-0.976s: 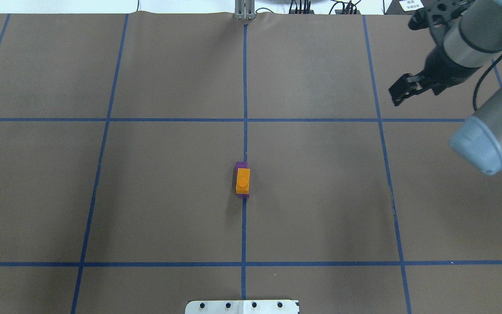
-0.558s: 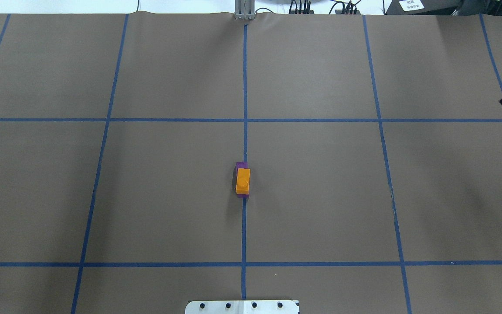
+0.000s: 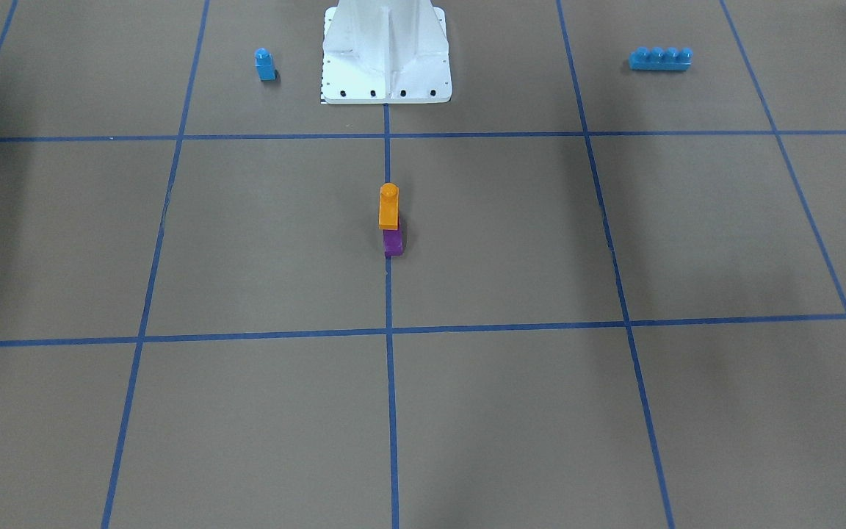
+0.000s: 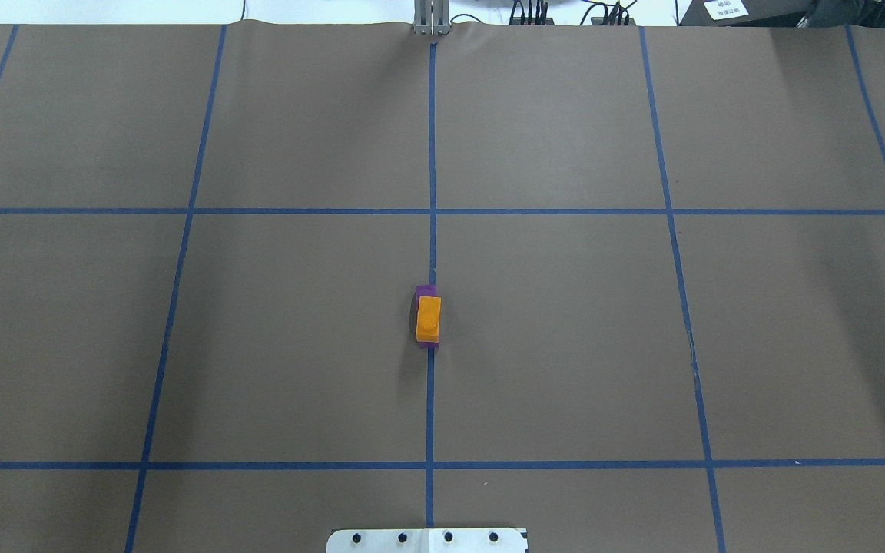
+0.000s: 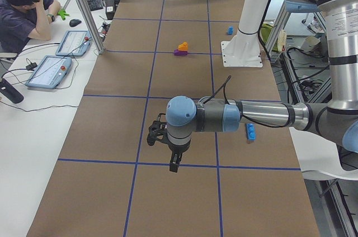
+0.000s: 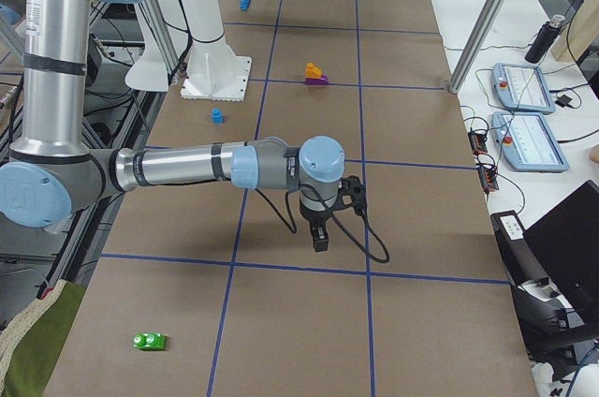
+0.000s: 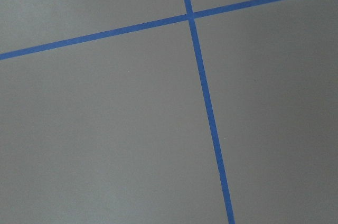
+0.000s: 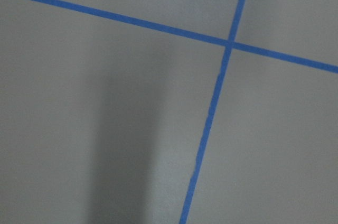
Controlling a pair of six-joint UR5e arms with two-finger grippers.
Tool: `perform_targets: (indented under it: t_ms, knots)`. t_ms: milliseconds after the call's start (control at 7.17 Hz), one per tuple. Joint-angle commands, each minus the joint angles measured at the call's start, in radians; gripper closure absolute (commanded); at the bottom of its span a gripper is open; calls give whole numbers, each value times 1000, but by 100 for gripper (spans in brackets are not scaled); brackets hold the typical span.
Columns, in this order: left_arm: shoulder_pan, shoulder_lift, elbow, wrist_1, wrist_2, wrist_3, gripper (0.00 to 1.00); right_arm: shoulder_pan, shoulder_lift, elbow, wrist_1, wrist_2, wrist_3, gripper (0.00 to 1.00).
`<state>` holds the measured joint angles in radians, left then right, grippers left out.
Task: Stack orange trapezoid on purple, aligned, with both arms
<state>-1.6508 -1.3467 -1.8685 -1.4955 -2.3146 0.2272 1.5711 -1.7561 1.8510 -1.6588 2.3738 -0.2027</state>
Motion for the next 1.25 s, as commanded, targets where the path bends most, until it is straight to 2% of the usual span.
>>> perform_targets:
  t_ms: [0, 139, 1115]
  knots:
    - [-1, 11, -14, -8, 0, -11, 0, 35, -97, -1, 108, -46, 5, 0]
    - [-1, 11, -15, -9, 0, -11, 0, 35, -98, 4, 113, -82, 32, 0]
    - [-1, 14, -18, -12, 0, -11, 0, 32, -91, 8, 117, -82, 82, 0]
